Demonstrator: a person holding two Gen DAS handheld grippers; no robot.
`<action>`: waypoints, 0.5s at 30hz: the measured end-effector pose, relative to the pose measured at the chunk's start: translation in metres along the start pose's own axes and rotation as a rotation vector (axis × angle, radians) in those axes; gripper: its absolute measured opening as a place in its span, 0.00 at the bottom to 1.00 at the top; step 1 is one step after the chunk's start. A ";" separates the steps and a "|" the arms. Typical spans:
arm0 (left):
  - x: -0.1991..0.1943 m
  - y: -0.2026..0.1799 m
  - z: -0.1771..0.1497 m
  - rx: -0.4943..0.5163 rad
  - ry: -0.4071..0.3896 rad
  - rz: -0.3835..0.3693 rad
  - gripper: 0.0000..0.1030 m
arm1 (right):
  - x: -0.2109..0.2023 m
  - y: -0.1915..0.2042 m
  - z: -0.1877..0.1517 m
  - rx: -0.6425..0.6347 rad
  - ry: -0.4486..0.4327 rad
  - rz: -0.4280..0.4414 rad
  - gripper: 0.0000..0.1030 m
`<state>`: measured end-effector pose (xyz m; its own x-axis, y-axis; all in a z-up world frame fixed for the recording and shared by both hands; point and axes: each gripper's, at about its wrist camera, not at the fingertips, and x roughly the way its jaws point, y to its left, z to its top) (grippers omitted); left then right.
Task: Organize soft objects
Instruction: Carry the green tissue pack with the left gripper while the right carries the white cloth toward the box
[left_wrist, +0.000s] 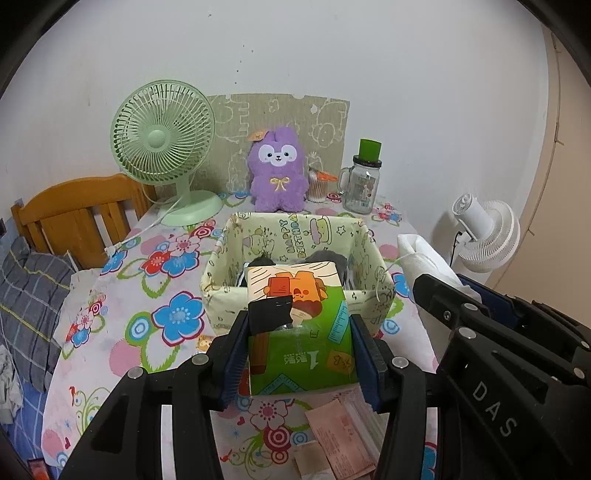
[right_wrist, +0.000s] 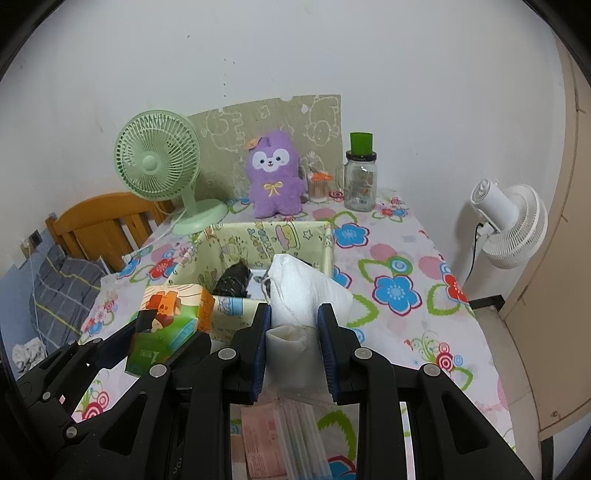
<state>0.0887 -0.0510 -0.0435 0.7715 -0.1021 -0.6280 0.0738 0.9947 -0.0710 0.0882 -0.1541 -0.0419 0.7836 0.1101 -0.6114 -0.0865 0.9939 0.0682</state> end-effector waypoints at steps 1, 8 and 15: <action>0.000 0.000 0.001 0.000 -0.001 -0.001 0.52 | 0.000 0.000 0.001 -0.001 -0.001 0.001 0.29; 0.000 0.000 0.012 0.011 -0.016 -0.003 0.52 | 0.001 0.003 0.012 -0.006 -0.013 0.007 0.29; 0.002 0.001 0.022 0.030 -0.033 0.005 0.52 | 0.004 0.008 0.022 -0.014 -0.023 0.015 0.29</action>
<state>0.1047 -0.0498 -0.0279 0.7925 -0.0968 -0.6022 0.0880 0.9951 -0.0441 0.1042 -0.1461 -0.0263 0.7964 0.1252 -0.5917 -0.1067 0.9921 0.0663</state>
